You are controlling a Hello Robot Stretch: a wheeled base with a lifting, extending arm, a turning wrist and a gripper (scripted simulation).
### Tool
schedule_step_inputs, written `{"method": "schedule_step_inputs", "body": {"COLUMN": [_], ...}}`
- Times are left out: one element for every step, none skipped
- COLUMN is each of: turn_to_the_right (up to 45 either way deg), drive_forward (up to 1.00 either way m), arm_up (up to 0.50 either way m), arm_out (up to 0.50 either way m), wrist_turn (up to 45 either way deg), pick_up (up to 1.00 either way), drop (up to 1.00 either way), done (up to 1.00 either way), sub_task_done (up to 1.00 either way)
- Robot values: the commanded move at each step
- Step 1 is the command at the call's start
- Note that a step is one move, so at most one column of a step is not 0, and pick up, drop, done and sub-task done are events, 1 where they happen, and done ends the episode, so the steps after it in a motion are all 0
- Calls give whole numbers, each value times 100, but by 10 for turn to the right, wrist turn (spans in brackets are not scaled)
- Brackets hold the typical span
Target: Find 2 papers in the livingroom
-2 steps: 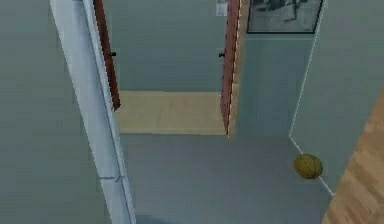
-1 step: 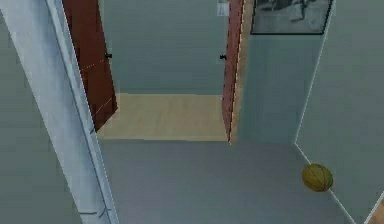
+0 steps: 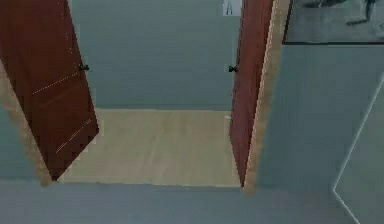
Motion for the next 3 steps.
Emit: {"method": "schedule_step_inputs", "body": {"turn_to_the_right": [-180, 0, 0], "drive_forward": [0, 100, 100], "arm_up": [0, 0, 0], "arm_out": [0, 0, 0], "wrist_turn": [0, 0, 0], "pick_up": [0, 0, 0], "drop": [0, 0, 0], "done": [0, 0, 0], "sub_task_done": [0, 0, 0]}}
